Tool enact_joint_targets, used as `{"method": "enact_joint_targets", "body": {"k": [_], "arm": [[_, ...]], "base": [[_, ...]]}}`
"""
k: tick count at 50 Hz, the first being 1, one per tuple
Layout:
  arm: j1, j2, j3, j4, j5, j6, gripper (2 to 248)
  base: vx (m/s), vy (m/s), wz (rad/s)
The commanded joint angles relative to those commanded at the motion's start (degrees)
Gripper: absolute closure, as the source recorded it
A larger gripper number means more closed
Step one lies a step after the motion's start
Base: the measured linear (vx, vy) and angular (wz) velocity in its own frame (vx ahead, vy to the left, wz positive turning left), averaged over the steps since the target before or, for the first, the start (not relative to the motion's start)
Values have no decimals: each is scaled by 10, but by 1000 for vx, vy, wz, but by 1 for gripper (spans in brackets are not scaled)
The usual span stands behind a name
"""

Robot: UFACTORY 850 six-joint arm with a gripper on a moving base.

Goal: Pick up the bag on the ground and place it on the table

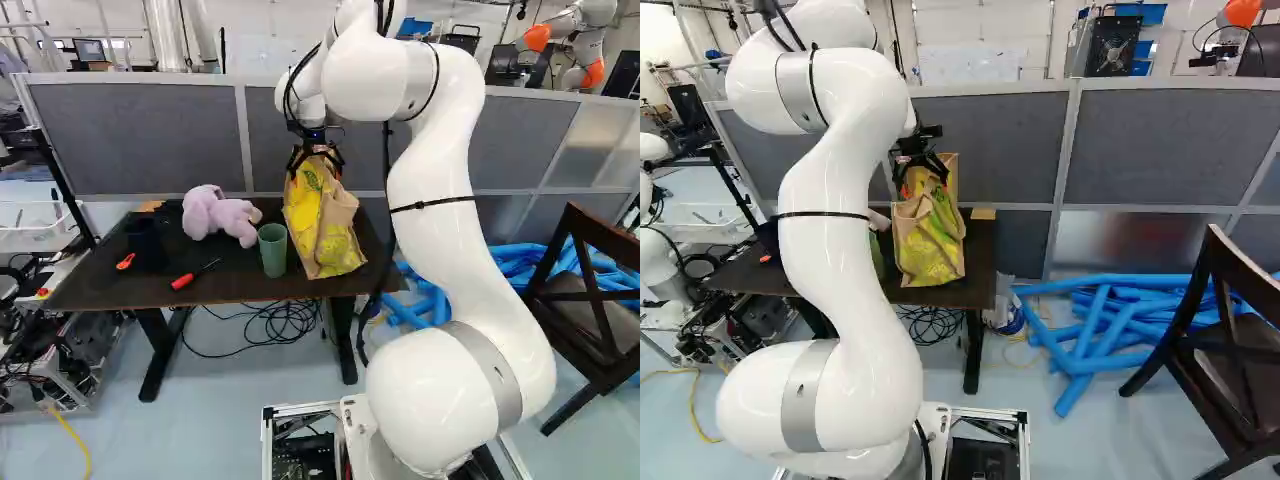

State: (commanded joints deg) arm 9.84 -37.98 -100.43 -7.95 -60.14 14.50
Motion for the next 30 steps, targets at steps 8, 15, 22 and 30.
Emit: {"method": "enact_joint_targets", "body": {"k": [8,15,22,30], "arm": [[0,9,2,0,-3,0,3],[0,19,3,0,-12,0,3],[0,29,5,0,-25,0,3],[0,44,11,0,-41,0,3]], "base": [[0,0,0],[0,0,0],[0,0,0],[0,0,0]]}}
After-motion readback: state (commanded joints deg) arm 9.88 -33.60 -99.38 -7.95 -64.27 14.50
